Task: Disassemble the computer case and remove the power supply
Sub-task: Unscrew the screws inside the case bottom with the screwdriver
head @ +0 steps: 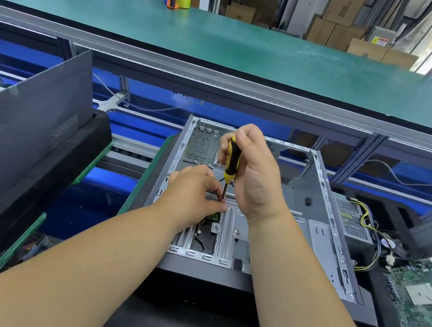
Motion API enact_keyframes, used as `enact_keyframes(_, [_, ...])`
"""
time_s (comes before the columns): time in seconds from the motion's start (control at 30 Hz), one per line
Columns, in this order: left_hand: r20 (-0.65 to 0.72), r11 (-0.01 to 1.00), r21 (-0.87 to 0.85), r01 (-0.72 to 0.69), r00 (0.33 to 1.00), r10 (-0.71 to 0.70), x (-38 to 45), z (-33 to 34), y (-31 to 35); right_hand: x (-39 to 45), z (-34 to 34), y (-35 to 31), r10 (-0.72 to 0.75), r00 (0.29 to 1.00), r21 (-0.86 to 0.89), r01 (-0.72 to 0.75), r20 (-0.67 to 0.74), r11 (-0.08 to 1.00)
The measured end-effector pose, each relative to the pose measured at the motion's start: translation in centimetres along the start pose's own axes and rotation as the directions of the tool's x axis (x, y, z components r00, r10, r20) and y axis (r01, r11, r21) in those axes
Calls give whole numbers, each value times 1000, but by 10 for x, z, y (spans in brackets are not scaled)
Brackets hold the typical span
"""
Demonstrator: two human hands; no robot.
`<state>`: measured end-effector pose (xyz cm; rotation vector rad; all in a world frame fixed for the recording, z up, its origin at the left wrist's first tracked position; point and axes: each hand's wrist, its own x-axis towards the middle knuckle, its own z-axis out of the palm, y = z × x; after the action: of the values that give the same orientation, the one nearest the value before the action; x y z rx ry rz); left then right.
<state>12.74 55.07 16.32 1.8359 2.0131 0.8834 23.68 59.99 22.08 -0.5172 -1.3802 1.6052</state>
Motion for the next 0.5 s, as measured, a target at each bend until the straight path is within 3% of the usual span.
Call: enact_keyframes(0.5, [16, 1000, 30, 4, 1000, -4, -1, -2, 2, 4, 3, -4, 70, 996, 70, -65, -59, 995])
